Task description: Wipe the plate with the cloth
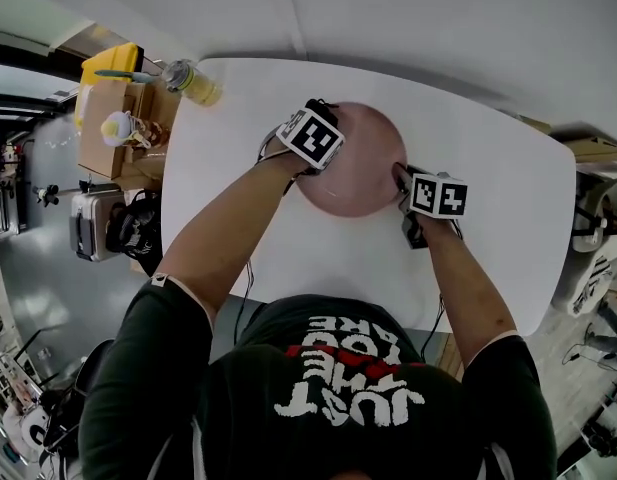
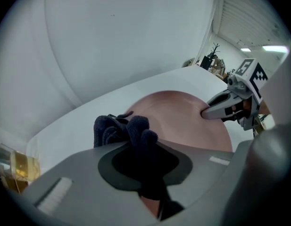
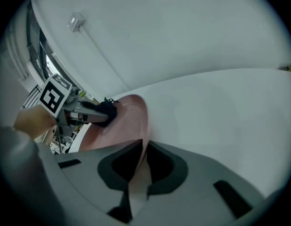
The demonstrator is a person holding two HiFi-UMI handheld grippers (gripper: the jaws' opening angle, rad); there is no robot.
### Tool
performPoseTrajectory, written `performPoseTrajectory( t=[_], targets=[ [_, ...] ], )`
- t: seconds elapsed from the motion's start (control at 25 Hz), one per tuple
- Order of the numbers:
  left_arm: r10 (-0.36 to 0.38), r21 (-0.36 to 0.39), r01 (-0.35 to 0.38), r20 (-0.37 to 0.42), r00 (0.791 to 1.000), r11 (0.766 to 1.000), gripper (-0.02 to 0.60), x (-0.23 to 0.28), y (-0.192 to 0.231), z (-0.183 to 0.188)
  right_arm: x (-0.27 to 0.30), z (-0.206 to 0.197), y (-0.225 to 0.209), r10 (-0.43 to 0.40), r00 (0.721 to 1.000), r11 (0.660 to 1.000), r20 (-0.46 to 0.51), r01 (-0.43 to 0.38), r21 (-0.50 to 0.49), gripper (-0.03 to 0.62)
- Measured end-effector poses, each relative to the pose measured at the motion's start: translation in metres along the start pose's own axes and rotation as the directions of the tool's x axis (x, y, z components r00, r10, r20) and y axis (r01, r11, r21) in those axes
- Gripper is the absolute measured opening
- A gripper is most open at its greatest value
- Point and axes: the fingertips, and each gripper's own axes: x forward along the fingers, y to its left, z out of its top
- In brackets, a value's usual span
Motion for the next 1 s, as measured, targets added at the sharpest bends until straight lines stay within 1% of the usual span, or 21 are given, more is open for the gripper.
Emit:
performPoseTrajectory(
  t=[0.12, 0.32, 0.4, 0.48, 0.56, 0.68, 0.8, 0.92, 0.96, 1.0],
  targets=[
    [-0.001, 0.039, 0.001, 0.012, 1.0, 0.999, 0.064, 0.013, -0.004, 0.019, 0.001, -0.004, 0.004, 0.002, 1.0, 1.0, -0.014, -0.002, -0.006, 0.02],
    [-0.049, 0.072, 0.046, 0.04, 0.998, 0.996, 0.063, 0.034, -0.03, 0.054, 0.003, -0.007, 0.007, -0.005, 1.0, 1.0, -0.025, 0.005, 0.0, 0.026],
    [-0.082, 0.108, 0.076, 0.049, 0.995, 0.991, 0.063, 0.041, -0.048, 0.065, 0.004, -0.008, 0.006, -0.009, 1.0, 1.0, -0.024, 0.01, 0.009, 0.028],
    [-0.123, 0.167, 0.113, 0.05, 0.991, 0.979, 0.063, 0.043, -0.07, 0.072, 0.005, -0.007, 0.006, -0.01, 1.0, 1.0, -0.021, 0.011, 0.019, 0.028],
    [-0.186, 0.22, 0.171, 0.049, 0.981, 0.96, 0.063, 0.045, -0.093, 0.071, 0.004, -0.006, 0.004, -0.01, 1.0, 1.0, -0.016, 0.011, 0.026, 0.028],
    [-0.301, 0.259, 0.28, 0.045, 0.953, 0.924, 0.063, 0.04, -0.122, 0.064, 0.004, -0.004, 0.002, -0.015, 1.0, 1.0, -0.011, 0.015, 0.025, 0.028],
    [-0.373, 0.29, 0.347, 0.04, 0.927, 0.892, 0.058, 0.037, -0.137, 0.058, 0.002, -0.005, 0.001, -0.016, 1.0, 0.999, -0.004, 0.016, 0.027, 0.027],
    [-0.415, 0.291, 0.389, 0.033, 0.909, 0.874, 0.057, 0.031, -0.136, 0.054, 0.002, -0.004, 0.003, -0.007, 1.0, 0.999, 0.014, 0.006, 0.036, 0.026],
    [-0.419, 0.289, 0.39, 0.043, 0.907, 0.874, 0.058, 0.028, -0.133, 0.055, 0.002, -0.003, 0.003, -0.002, 1.0, 0.999, 0.023, 0.001, 0.051, 0.026],
    [-0.414, 0.279, 0.382, 0.063, 0.908, 0.881, 0.058, 0.022, -0.128, 0.055, 0.003, -0.001, 0.003, 0.003, 0.999, 0.997, 0.033, -0.006, 0.071, 0.025]
  ],
)
